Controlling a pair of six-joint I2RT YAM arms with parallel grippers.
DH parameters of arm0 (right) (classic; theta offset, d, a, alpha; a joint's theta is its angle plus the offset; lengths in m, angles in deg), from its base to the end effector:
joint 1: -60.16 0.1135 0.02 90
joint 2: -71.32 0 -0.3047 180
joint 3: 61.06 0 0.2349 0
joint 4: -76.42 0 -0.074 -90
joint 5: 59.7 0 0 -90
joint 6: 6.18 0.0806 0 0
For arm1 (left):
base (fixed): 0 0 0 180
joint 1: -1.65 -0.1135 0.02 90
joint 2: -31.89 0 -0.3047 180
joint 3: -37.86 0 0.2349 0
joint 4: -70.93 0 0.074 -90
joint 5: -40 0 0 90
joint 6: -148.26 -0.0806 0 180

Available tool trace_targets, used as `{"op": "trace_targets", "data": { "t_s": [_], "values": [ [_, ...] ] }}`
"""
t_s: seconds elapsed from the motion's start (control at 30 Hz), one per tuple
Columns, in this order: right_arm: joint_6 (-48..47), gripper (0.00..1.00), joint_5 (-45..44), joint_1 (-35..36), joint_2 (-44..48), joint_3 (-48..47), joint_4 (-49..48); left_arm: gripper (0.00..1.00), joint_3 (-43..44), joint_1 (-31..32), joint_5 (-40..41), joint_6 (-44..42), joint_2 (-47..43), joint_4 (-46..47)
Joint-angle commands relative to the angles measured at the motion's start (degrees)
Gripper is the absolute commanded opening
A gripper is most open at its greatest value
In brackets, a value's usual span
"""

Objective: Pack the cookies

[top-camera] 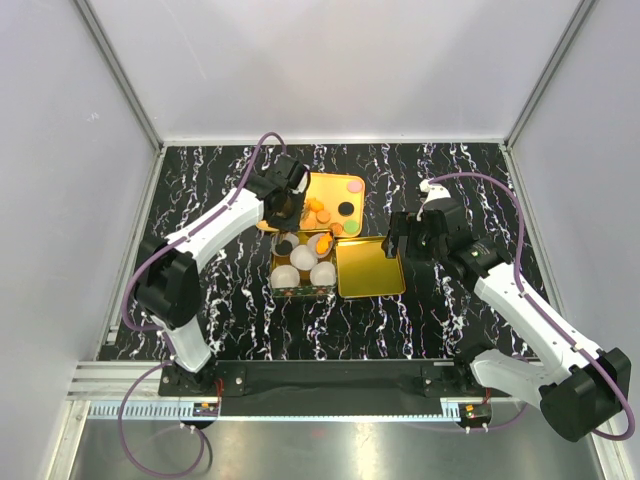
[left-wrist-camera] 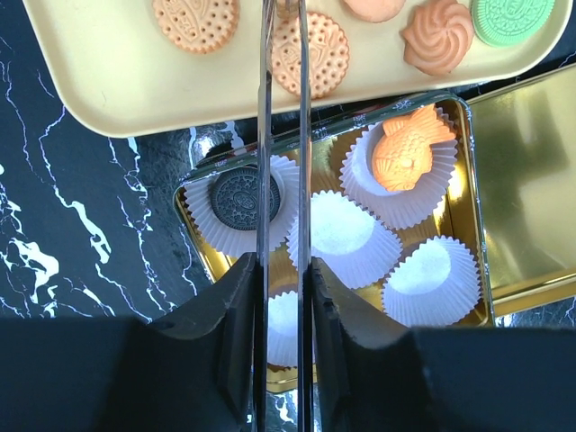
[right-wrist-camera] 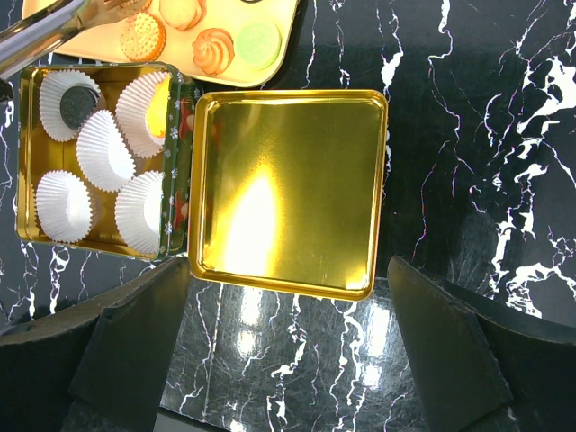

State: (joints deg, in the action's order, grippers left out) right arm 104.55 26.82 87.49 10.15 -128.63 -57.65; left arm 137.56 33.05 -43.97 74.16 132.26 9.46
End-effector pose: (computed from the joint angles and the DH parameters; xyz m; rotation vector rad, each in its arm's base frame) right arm 0.2027 0.0992 0.3083 -0.0990 2.2850 0.3755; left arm 0.3303 -0.1917 0.2742 0.3233 2.6322 -0.1359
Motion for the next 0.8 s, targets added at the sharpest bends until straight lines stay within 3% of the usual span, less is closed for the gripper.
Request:
{"op": "trace_targets", "data": {
  "t_s": [0.0,0.3,0.77],
  "values": [
    [-0.5,1.0,-0.2,-0.2,0.3,-0.1,-1.9,0.24,3.0,0.2,1.1,-0.6,-0.5,1.5],
    [-0.5,1.0,-0.2,-0.2,0.3,0.0,-1.9,0.21,5.5,0.0,4.3,-1.3,-2.5,0.2],
    [-0.4,1.0,-0.6,-0.2,-0.1,-0.2,-1.7,0.21,4.5,-0.1,2.7,-1.1,-8.6,-2.3]
  ]
}}
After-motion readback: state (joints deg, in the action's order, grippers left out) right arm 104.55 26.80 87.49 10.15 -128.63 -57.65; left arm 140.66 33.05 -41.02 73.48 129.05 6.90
